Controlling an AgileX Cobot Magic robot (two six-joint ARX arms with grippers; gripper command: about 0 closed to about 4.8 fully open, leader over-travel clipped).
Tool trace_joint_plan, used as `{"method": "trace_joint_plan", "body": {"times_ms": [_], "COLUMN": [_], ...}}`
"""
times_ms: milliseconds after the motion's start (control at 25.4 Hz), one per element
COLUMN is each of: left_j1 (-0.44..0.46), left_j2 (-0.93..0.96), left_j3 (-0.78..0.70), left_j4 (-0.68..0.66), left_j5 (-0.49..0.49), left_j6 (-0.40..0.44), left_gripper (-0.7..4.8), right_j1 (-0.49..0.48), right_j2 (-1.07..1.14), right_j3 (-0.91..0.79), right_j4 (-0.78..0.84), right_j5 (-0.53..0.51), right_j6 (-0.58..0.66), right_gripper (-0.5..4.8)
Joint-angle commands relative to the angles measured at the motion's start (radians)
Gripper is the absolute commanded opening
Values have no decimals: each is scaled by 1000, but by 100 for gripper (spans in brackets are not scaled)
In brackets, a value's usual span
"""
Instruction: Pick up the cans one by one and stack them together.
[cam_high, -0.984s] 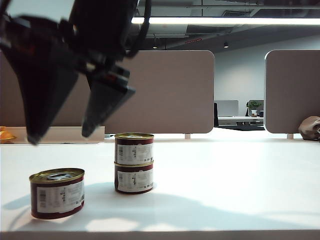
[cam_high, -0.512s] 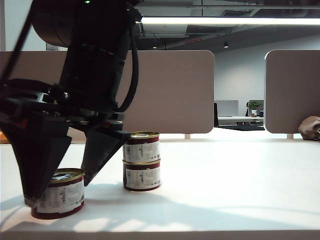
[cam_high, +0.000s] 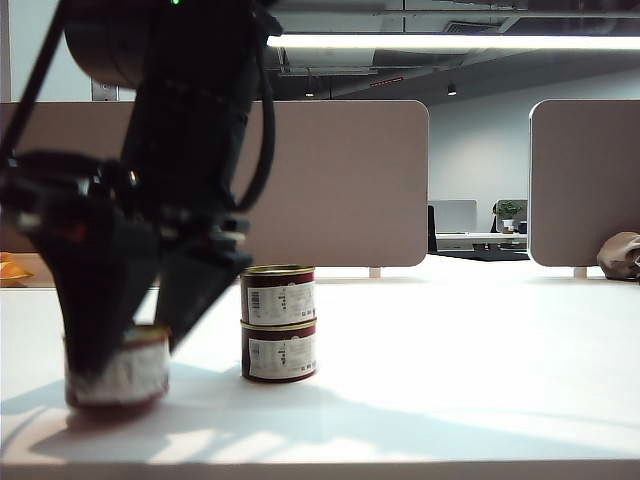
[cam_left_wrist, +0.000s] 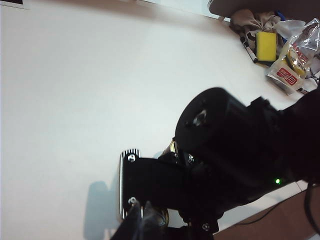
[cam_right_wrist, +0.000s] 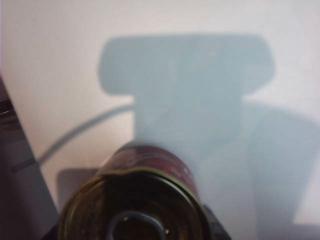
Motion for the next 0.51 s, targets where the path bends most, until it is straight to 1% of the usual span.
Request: {"method": "trace_joint_plan", "body": {"times_ms": [39, 157, 236, 276, 394, 512], "left_j1": [1, 1, 1, 1, 1, 1], "left_j2": [0, 0, 0, 0, 0, 0], "left_j3": [5, 5, 6, 6, 6, 6], "left_j4": [14, 14, 14, 14, 16, 20], "left_j5": [-2, -2, -2, -2, -3, -3], "left_j6": [1, 1, 1, 1, 1, 1], "left_gripper": [-4, -4, -4, -4, -4, -4], "right_j1": [-2, -23, -45, -60, -100, -143], "right_j2": [-10, -10, -11, -12, -30, -65], "right_j3": [84, 146, 191, 212, 254, 259], "right_j4": [2, -29, -77, -113, -173, -194], "right_j5": [29, 46, 61, 86, 92, 112], "right_j6": [0, -4, -19, -24, -29, -29], "right_gripper": [156, 156, 156, 156, 156, 156]}}
